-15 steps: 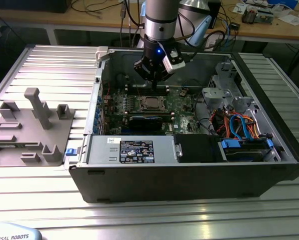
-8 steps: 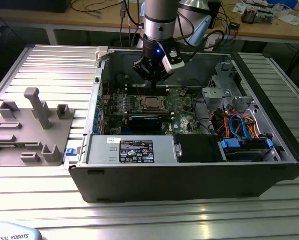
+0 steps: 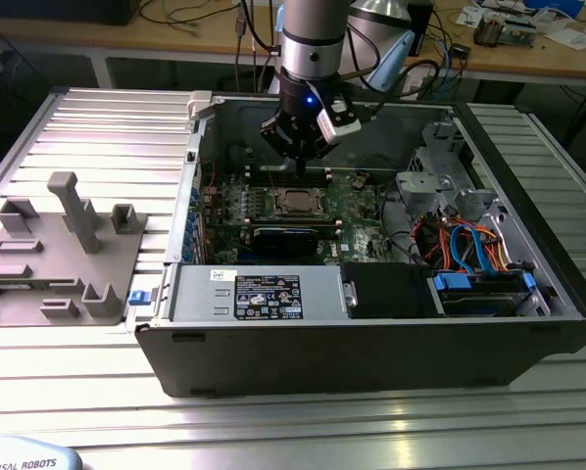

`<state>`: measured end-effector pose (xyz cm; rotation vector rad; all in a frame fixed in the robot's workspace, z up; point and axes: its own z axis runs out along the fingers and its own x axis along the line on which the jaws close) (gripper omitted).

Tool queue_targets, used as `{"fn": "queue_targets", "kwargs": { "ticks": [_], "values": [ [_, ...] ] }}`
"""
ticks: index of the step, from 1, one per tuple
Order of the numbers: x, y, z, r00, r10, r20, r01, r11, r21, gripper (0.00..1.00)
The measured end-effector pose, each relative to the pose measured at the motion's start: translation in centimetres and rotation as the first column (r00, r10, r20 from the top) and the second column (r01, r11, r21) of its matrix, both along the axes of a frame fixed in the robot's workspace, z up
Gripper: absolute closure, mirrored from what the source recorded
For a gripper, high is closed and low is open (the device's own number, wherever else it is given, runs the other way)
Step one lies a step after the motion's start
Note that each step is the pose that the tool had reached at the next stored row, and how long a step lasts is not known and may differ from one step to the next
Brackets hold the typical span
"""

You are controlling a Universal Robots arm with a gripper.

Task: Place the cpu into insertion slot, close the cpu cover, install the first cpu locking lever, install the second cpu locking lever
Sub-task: 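Install the first cpu locking lever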

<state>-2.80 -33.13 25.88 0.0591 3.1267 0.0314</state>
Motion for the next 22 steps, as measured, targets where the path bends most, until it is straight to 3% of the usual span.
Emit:
{"fn": "queue_targets", "kwargs": {
  "ticks": [22],
  "values": [
    [-0.72,0.0,0.0,1.0,0.0,0.0,0.0,1.0,0.0,0.89]
  ]
}}
